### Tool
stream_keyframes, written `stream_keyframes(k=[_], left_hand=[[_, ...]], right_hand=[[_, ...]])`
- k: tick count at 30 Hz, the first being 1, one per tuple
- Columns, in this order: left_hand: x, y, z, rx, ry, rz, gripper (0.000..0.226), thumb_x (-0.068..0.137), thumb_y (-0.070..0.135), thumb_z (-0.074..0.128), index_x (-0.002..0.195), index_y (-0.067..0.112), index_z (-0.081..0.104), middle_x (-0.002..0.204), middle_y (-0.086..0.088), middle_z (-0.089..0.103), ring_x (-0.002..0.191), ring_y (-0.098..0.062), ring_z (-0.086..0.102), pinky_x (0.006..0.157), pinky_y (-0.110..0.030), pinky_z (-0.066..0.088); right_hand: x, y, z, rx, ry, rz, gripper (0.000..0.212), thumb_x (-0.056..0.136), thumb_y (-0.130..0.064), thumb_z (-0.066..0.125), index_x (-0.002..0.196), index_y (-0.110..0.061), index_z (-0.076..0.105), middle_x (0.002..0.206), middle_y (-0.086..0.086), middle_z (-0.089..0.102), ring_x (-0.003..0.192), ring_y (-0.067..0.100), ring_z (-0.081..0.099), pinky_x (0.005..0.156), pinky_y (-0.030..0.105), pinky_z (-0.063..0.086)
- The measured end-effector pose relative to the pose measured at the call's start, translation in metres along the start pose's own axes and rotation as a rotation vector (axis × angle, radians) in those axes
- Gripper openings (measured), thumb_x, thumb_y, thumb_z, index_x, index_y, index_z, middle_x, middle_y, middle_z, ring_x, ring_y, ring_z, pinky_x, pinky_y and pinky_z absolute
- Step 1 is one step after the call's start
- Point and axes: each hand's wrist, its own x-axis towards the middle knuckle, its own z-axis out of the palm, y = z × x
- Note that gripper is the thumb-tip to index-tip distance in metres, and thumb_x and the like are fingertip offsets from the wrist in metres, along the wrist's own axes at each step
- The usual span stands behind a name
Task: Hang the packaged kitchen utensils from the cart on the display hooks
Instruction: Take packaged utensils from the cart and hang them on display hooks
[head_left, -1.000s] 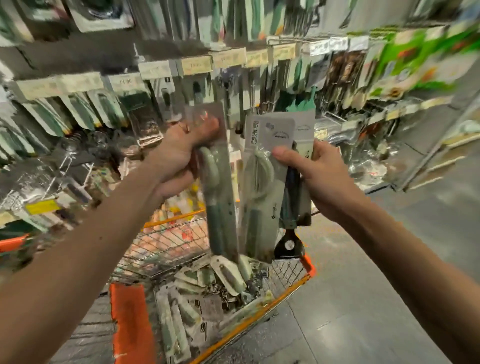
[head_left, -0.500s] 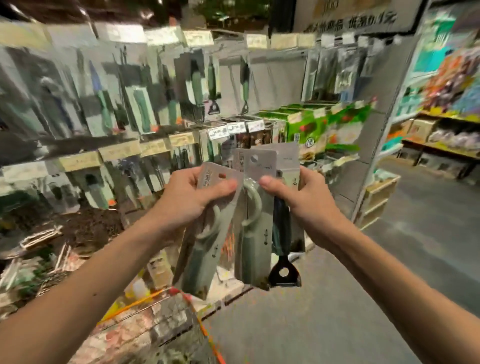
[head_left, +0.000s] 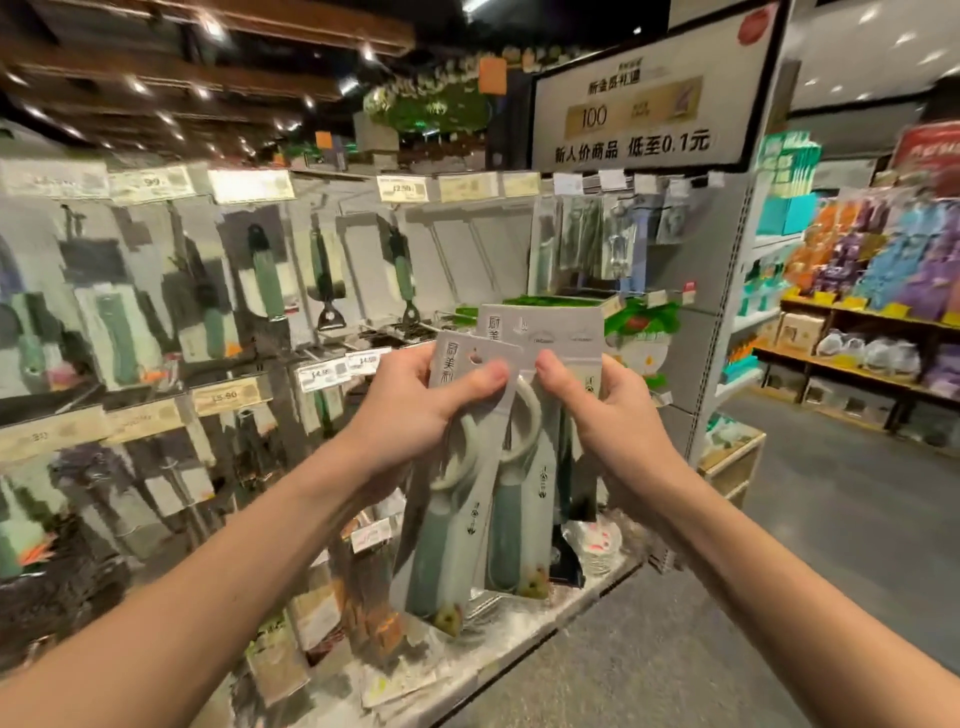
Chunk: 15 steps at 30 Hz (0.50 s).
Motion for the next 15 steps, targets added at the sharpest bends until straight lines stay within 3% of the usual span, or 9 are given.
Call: stream_keyframes(k=[6, 15], left_hand=[[0.087, -0.031, 0.036, -0.064, 0.013, -0.024, 0.041, 0.079, 0.03, 0.074, 0.112, 0.006, 0.07, 0.104, -0.017, 0.075, 0.1, -0.036, 0.071, 0.097, -0.056, 0.052], [0.226, -0.056, 0.084, -0.139, 0.002, -0.017, 0.024, 0.087, 0.016, 0.069, 0.108, 0.004, 0.068, 0.1, -0.017, 0.076, 0.091, -0.032, 0.074, 0.081, -0.04, 0.061]], right_hand=[[0.068, 0.019, -0.068, -0.053, 0.002, -0.014, 0.017, 0.086, -0.013, 0.071, 0.1, -0.022, 0.068, 0.099, -0.002, 0.077, 0.091, 0.011, 0.073, 0.073, 0.024, 0.058], [0.204, 0.051, -0.133, -0.046, -0.044, -0.021, 0.03, 0.075, -0.008, 0.077, 0.103, -0.013, 0.07, 0.097, 0.0, 0.078, 0.09, 0.016, 0.074, 0.07, 0.025, 0.059]])
